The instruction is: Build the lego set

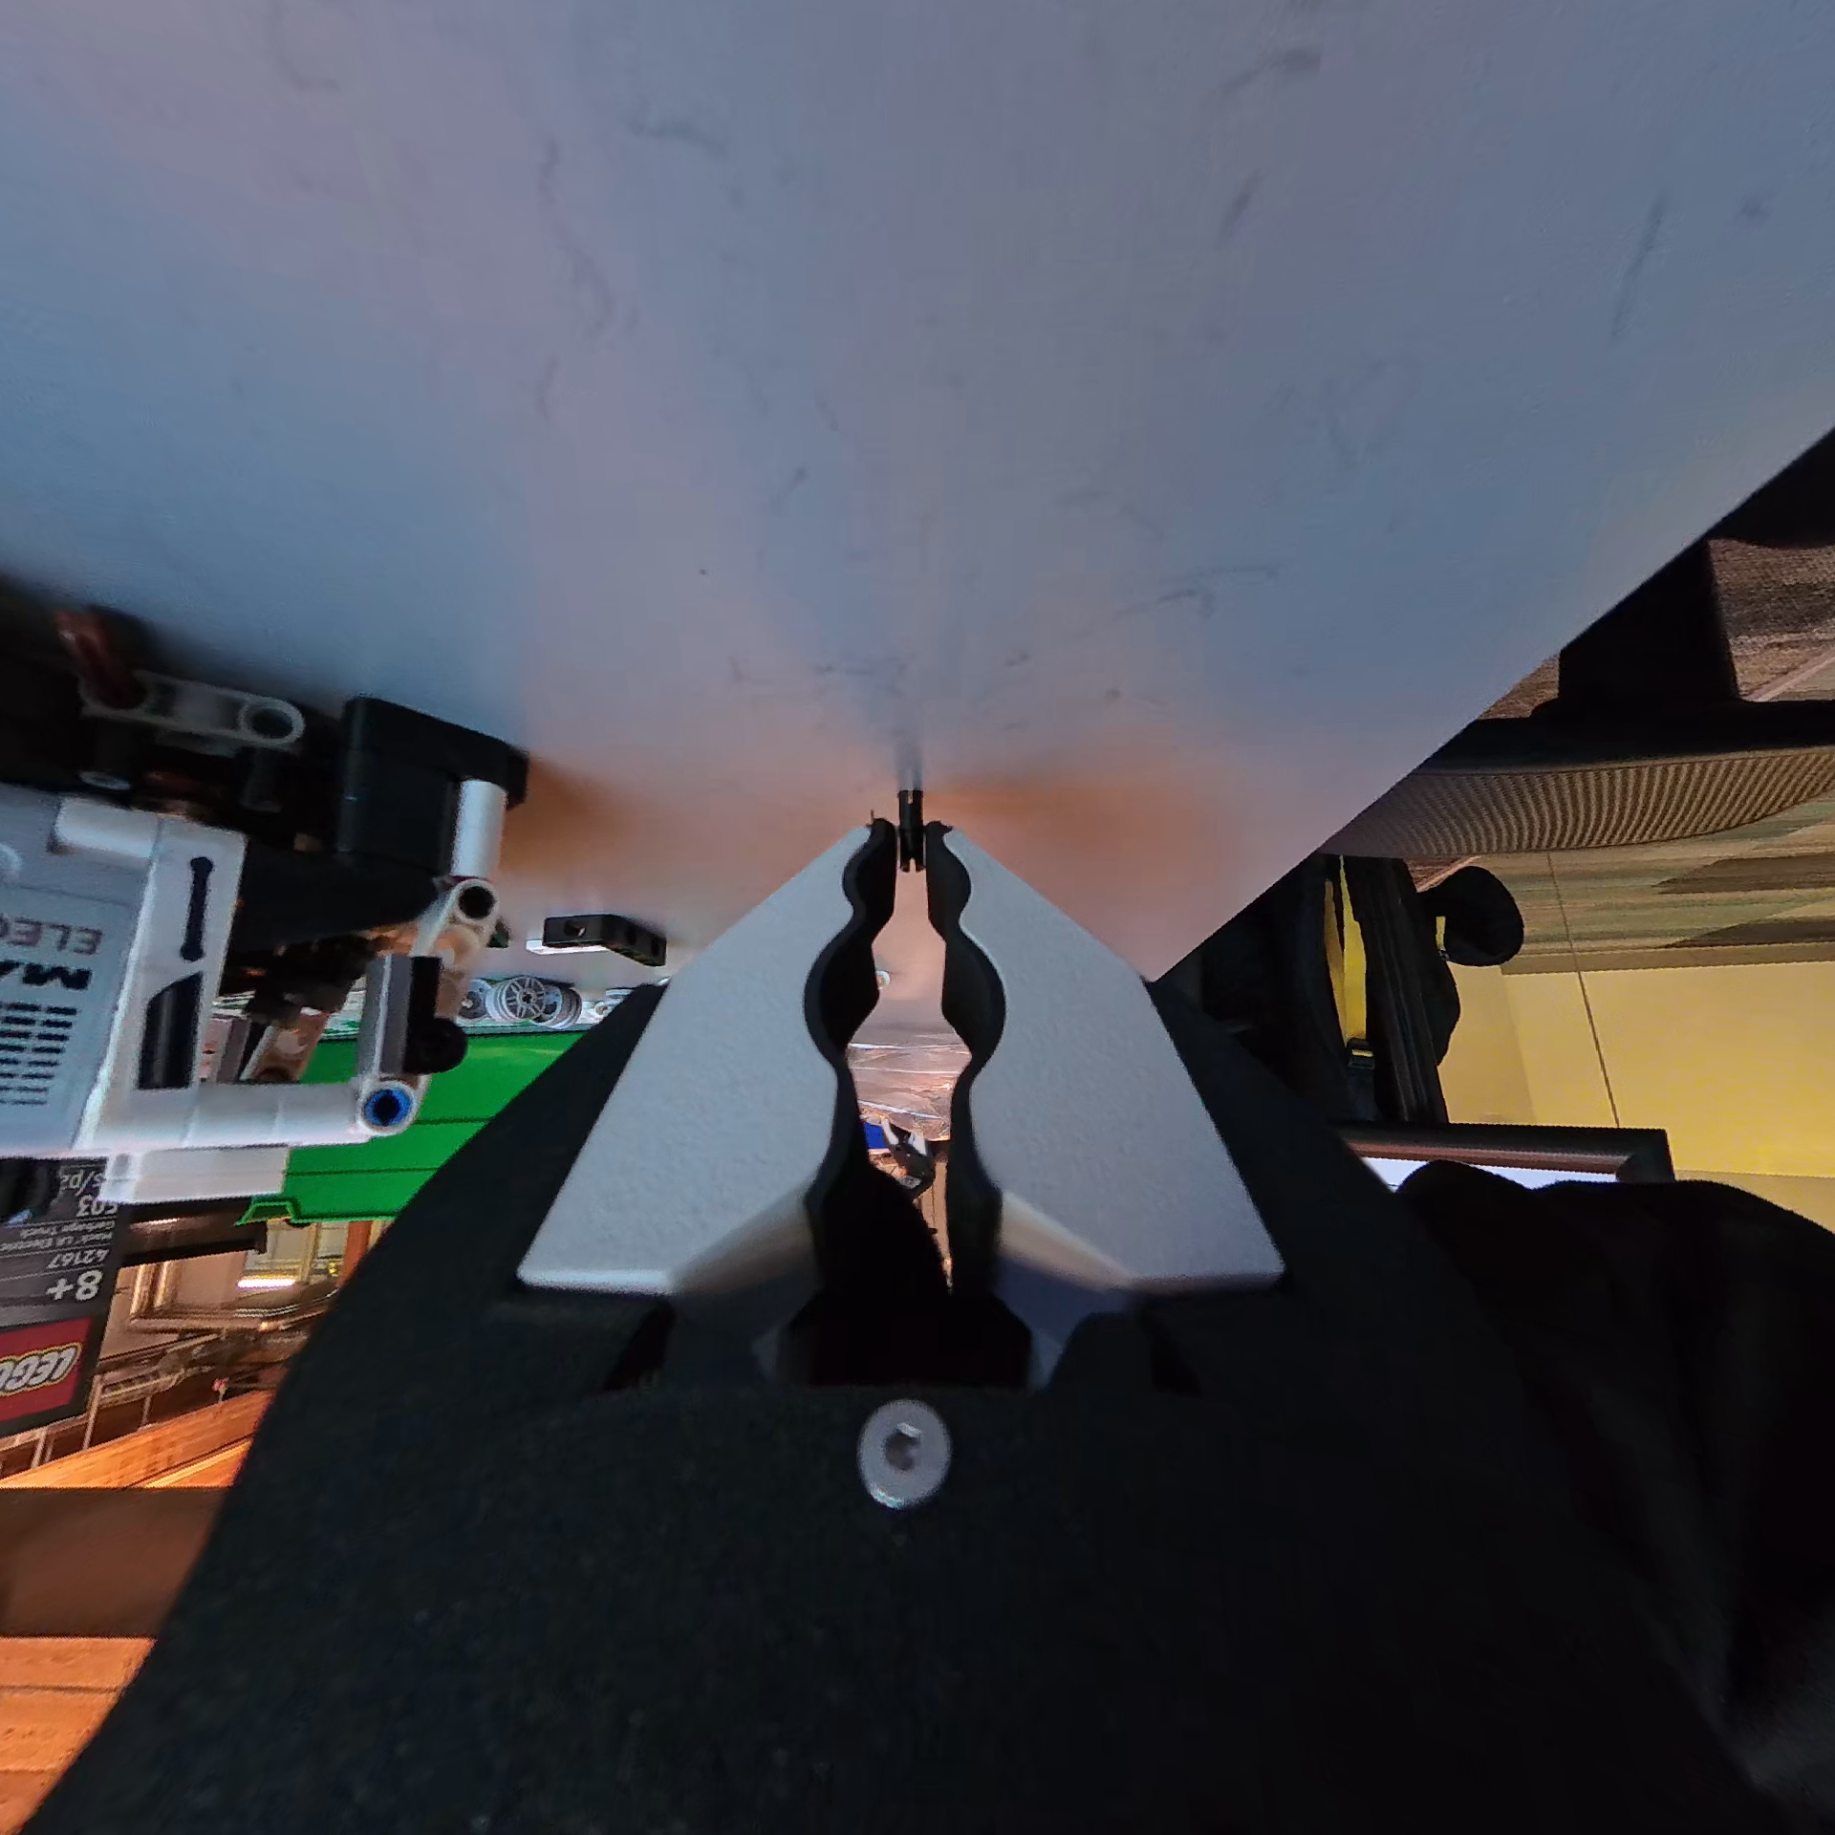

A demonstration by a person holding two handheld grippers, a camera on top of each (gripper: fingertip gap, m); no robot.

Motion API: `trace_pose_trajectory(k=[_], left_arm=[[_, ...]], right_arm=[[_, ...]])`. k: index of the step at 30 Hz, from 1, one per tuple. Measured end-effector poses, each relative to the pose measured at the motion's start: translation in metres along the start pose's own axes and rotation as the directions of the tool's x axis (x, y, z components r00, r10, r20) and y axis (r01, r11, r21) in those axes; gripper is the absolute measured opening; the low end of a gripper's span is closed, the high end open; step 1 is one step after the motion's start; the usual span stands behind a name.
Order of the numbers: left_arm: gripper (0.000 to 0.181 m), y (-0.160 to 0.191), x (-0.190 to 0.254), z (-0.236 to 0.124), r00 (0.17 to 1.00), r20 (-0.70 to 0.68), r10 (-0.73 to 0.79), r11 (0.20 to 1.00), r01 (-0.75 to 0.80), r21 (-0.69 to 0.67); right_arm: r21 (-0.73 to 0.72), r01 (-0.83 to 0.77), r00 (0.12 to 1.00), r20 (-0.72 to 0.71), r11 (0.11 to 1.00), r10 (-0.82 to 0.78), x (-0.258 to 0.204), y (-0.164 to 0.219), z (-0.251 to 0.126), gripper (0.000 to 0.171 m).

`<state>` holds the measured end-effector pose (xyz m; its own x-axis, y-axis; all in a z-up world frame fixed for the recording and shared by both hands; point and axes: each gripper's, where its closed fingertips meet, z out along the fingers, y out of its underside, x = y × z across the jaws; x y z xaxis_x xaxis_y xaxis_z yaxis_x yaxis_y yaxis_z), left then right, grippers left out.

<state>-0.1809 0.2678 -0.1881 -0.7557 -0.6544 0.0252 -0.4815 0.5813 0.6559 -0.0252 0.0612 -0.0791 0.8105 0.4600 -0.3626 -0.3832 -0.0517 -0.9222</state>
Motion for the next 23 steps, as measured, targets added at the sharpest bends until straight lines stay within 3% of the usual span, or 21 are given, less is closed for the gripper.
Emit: trace_pose_trajectory(k=[16, 23], left_arm=[[0.013, -0.001, 0.000, -0.005, 1.000, 0.015, -0.012, 1.000, 0.011, 0.026], [0.031, -0.017, -0.005, -0.042, 0.998, 0.044, -0.053, 0.944, 0.035, 0.328]], right_arm=[[-0.002, 0.001, 1.000, 0.000, 1.000, -0.001, 0.000, 0.000, 0.000, 0.007], [-0.001, -0.001, 1.000, 0.002, 1.000, 0.001, -0.001, 0.000, 0.000, 0.007]])
